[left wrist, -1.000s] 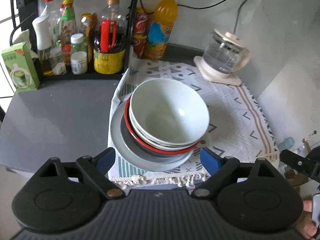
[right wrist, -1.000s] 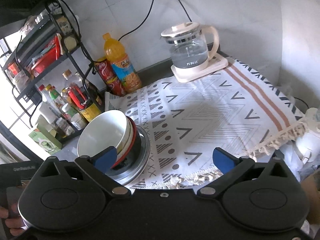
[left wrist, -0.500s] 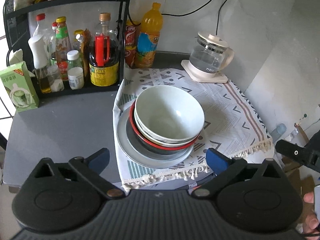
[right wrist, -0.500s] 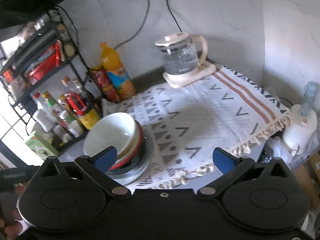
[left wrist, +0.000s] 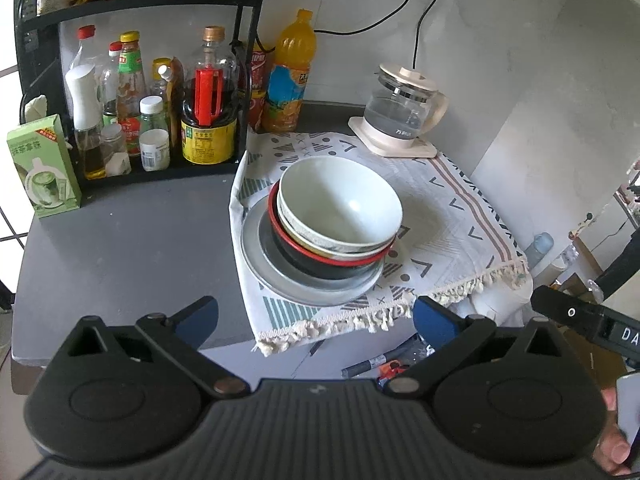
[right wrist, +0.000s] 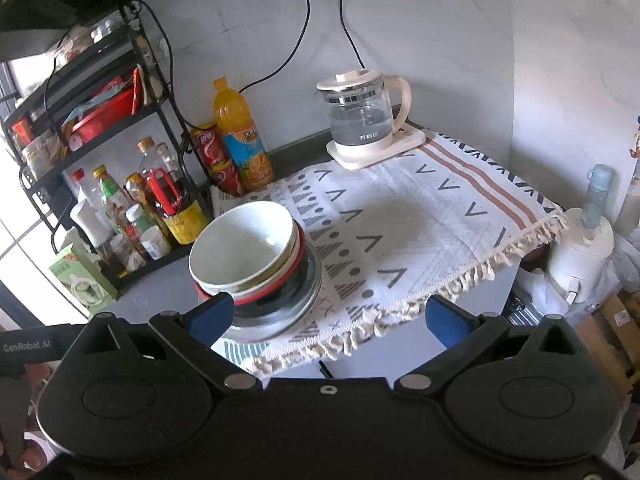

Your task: Organize plates and bowls

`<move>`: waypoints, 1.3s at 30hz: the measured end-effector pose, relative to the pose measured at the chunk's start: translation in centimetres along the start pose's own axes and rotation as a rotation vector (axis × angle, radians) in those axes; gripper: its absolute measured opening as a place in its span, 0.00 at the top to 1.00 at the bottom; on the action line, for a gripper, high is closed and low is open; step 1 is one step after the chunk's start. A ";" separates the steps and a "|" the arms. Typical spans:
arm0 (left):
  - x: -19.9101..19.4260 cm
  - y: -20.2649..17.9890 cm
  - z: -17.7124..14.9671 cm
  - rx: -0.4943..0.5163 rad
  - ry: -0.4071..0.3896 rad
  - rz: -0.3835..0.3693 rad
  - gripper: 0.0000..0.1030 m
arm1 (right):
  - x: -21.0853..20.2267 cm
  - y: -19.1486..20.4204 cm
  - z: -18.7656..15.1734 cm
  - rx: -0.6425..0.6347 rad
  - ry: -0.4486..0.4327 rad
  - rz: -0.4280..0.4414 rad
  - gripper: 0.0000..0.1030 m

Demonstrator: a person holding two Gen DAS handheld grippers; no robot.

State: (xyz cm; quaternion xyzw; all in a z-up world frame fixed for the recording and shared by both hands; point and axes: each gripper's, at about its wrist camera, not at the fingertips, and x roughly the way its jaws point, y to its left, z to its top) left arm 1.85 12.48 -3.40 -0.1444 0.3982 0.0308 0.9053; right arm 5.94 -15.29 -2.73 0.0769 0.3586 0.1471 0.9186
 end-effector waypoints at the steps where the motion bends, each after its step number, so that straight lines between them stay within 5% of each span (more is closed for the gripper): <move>1: -0.2 0.1 -0.2 0.005 -0.001 0.000 0.00 | -0.2 0.2 -0.3 -0.001 0.000 0.001 0.00; 20: -2.5 2.2 -3.7 0.030 0.005 0.019 0.00 | -2.5 1.6 -4.5 -0.032 0.010 -0.029 0.00; 39: -2.0 2.0 -3.9 0.021 0.025 0.004 0.00 | -2.9 1.6 -5.0 -0.029 0.009 -0.038 0.00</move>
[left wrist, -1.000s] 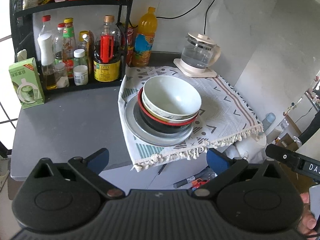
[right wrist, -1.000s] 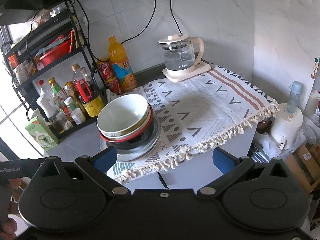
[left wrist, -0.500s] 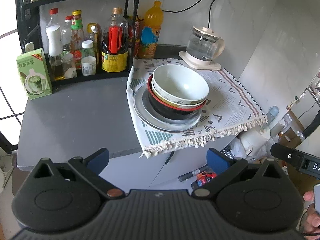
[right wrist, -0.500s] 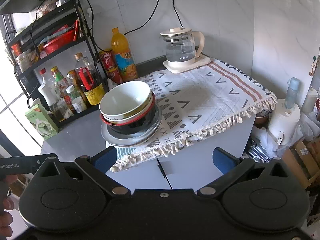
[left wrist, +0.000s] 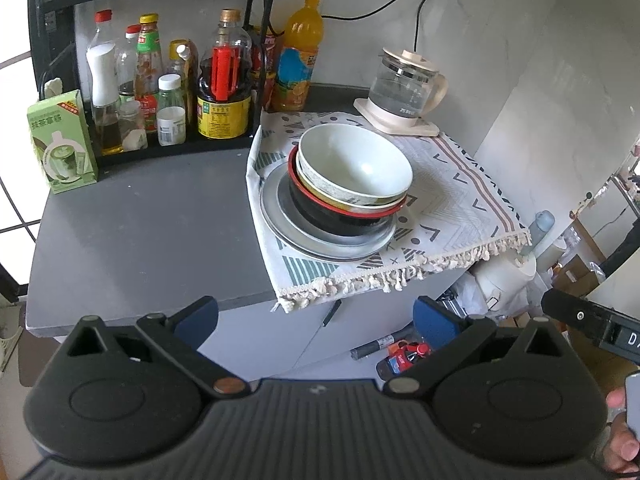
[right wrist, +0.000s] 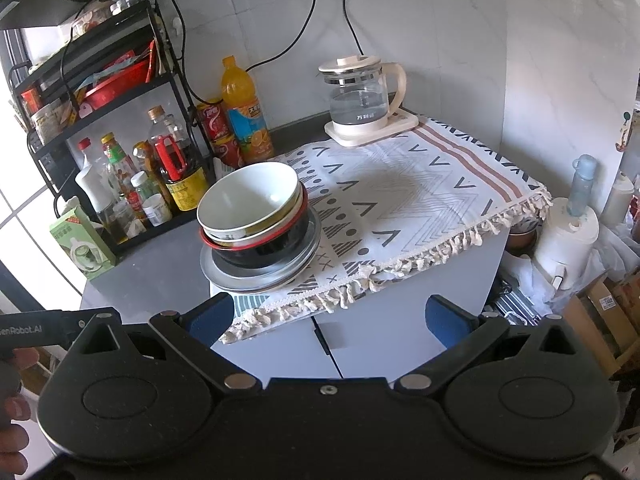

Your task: Organize plates and bowls

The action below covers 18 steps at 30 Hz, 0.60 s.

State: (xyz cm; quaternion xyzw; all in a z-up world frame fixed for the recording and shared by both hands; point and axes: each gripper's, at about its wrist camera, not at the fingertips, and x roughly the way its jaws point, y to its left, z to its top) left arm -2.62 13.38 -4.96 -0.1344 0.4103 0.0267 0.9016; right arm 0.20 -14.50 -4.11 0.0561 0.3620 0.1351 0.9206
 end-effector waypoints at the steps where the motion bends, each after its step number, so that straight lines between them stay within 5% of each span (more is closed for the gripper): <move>1: 0.0 -0.1 0.0 0.004 0.000 -0.002 0.00 | 0.0 -0.1 0.0 0.001 -0.001 -0.001 0.00; 18: 0.1 -1.8 -0.7 0.027 0.000 -0.010 0.00 | -1.5 -1.9 -0.7 0.017 -0.017 -0.016 0.00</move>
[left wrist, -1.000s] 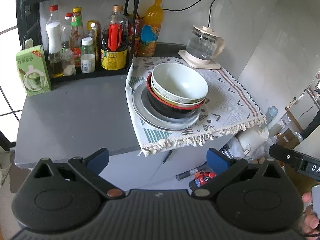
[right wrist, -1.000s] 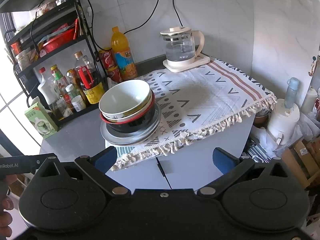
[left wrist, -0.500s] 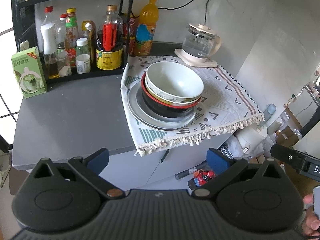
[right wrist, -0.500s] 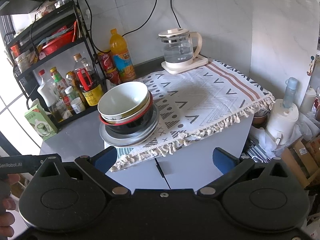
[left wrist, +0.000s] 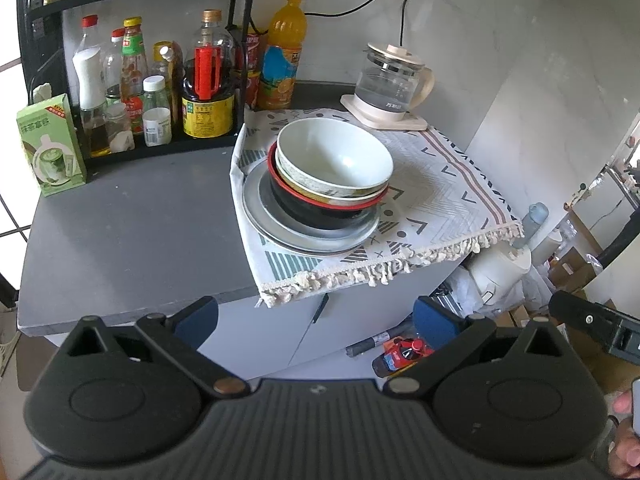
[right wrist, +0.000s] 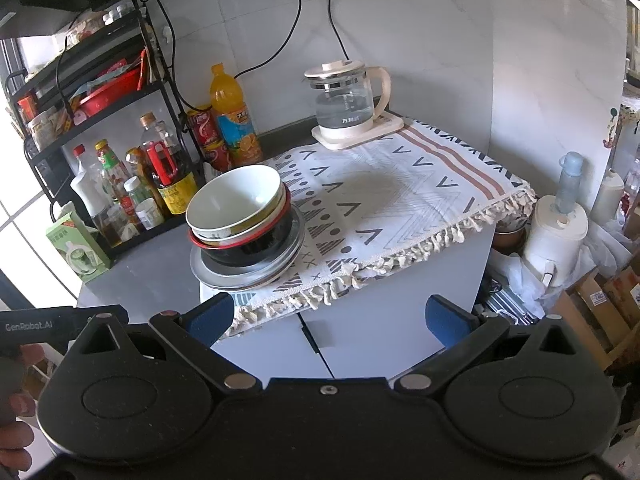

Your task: Organize plates and bowls

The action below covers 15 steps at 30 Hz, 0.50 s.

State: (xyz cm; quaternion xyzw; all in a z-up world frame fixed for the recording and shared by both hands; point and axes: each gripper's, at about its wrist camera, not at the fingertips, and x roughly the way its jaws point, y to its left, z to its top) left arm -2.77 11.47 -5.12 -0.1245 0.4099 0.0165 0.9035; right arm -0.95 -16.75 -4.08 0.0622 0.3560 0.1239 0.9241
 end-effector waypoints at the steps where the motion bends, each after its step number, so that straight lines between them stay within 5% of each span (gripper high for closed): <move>1: 0.0 -0.1 0.0 0.001 0.000 0.000 0.00 | -0.1 0.0 0.0 0.000 -0.002 0.000 0.00; 15: 0.4 0.2 0.2 -0.011 0.004 0.002 0.00 | -0.9 -0.3 0.2 0.010 -0.012 0.008 0.00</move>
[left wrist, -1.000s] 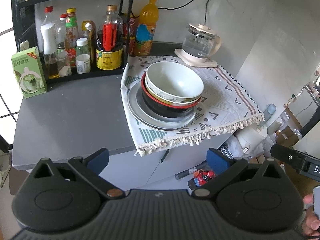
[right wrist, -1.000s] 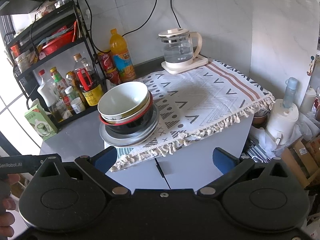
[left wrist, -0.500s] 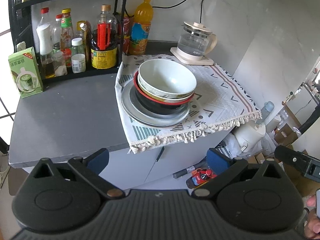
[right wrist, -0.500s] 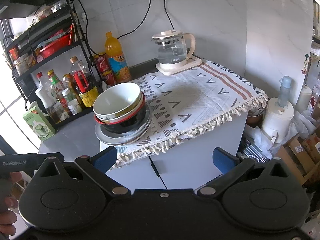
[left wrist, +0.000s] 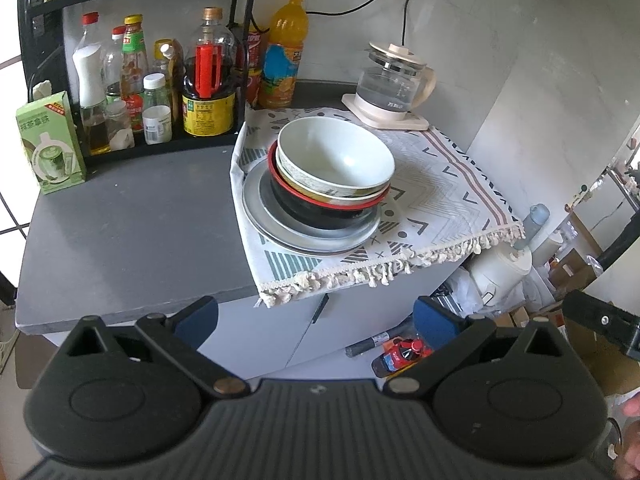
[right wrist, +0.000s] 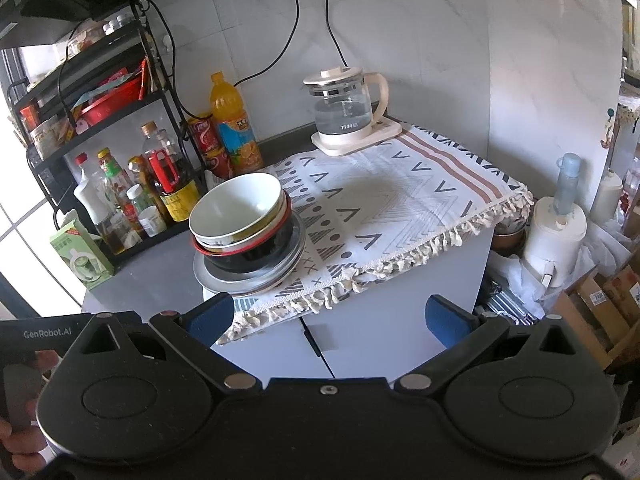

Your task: Organize plates and bowls

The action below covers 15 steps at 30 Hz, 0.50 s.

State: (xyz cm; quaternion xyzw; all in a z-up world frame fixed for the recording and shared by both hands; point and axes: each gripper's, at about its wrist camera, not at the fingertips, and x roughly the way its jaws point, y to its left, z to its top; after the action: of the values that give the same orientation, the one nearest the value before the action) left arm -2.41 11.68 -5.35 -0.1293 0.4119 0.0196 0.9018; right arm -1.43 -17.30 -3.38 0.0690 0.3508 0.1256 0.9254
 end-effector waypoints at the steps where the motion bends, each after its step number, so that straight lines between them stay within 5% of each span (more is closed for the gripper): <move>1: 0.0 0.2 0.0 -0.003 0.001 -0.001 0.00 | 0.1 0.1 0.0 -0.002 0.001 -0.002 0.00; 15: 0.4 0.8 0.2 -0.004 0.013 0.000 0.00 | 0.4 0.4 0.0 0.000 0.011 -0.003 0.00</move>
State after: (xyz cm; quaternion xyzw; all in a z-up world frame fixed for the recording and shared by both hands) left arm -2.18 12.51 -5.71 -0.1311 0.4177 0.0195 0.8989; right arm -1.21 -16.79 -3.56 0.0677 0.3561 0.1247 0.9236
